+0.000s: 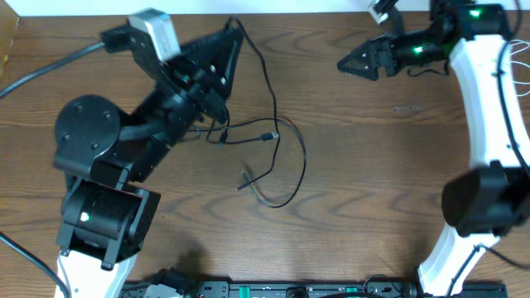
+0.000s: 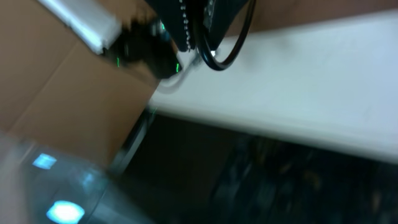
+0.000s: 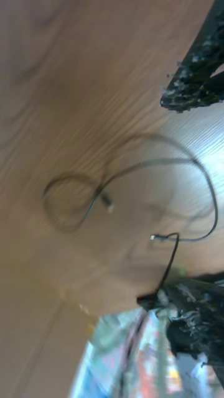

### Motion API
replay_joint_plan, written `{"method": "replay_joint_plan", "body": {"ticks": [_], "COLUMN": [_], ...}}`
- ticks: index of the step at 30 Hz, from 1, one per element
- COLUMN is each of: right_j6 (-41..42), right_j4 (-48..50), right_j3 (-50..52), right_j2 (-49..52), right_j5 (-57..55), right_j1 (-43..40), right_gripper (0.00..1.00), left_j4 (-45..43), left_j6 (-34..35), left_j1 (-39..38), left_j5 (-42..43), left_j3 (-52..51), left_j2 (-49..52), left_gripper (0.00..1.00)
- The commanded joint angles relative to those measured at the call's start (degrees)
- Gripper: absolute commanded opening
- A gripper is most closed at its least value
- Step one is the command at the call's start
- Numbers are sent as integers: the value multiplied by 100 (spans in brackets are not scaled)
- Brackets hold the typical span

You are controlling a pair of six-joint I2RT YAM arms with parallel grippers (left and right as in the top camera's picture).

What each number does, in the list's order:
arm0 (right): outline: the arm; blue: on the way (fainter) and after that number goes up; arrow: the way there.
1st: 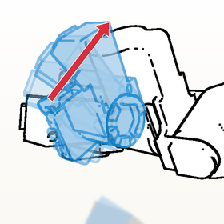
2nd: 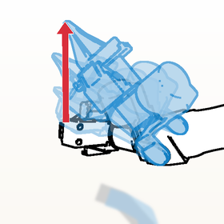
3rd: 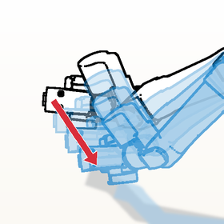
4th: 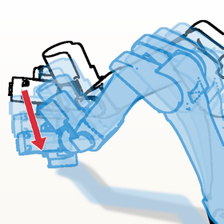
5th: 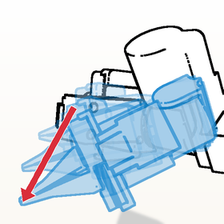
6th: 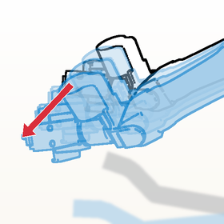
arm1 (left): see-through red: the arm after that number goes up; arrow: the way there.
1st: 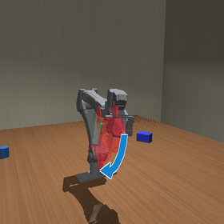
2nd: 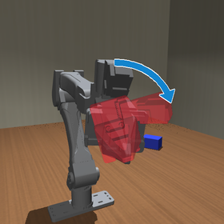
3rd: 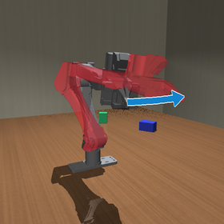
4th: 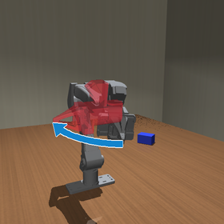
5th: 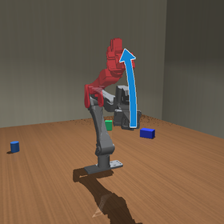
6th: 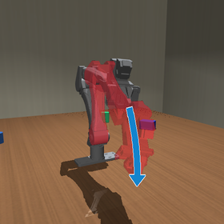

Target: Untangle cables

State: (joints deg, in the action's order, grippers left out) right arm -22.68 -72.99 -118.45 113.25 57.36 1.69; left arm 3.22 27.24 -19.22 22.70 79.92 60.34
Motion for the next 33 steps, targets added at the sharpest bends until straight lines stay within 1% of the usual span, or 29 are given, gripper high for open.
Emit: {"method": "replay_joint_plan", "body": {"ticks": [1, 3, 5, 10, 15, 19, 20, 23, 24, 26, 27, 29, 31, 32, 33], "right_j6": [-533, -535, -577, -743, -979, -918, -835, -164, 136, 699, 815, 964, 1038, 1119, 1255], "right_j4": [-4, -4, 0, -13, 31, 472, 629, 1386, 1639, 2065, 2170, 2356, 2468, 2546, 2645], "right_j3": [-59, -59, -59, -59, -59, -57, -59, -57, -57, -57, -57, -57, -57, -57, -59], "right_j2": [-557, -774, -918, -927, -905, -866, -839, -662, -590, -428, -389, -350, -350, -350, -350], "right_j5": [1027, 1049, 1027, 968, 990, 988, 973, 876, 702, 343, 293, 295, 295, 297, 297], "right_j1": [-9, 26, 120, 431, 772, 1263, 1364, 1698, 1797, 1954, 1982, 2006, 2006, 2004, 2006], "right_gripper": [85, 87, 88, 88, 93, 95, 93, 84, 79, 58, 53, 44, 41, 36, 29], "left_j4": [-708, -1080, -1263, -1228, -1215, -1209, -1209, -1207, -1202, -1069, -994, -868, -820, -820, -822], "left_j6": [831, 1220, 1410, 1375, 1469, 1464, 1467, 1467, 1464, 1462, 1460, 1458, 1438, 1438, 1440], "left_j1": [17, 17, 17, 39, 83, 83, 83, 83, 83, 85, 85, 85, 85, 85, 85], "left_j5": [92, 127, 378, 629, 649, 673, 671, 748, 804, 820, 817, 817, 815, 817, 815], "left_j3": [37, 37, 37, 35, 35, 35, 35, 35, 35, 35, 35, 35, 35, 35, 35], "left_j2": [98, 170, 229, 330, 343, 345, 345, 343, 345, 348, 354, 365, 365, 367, 372], "left_gripper": [7, 7, 7, 7, 8, 7, 8, 7, 7, 7, 8, 7, 7, 7, 7]}}
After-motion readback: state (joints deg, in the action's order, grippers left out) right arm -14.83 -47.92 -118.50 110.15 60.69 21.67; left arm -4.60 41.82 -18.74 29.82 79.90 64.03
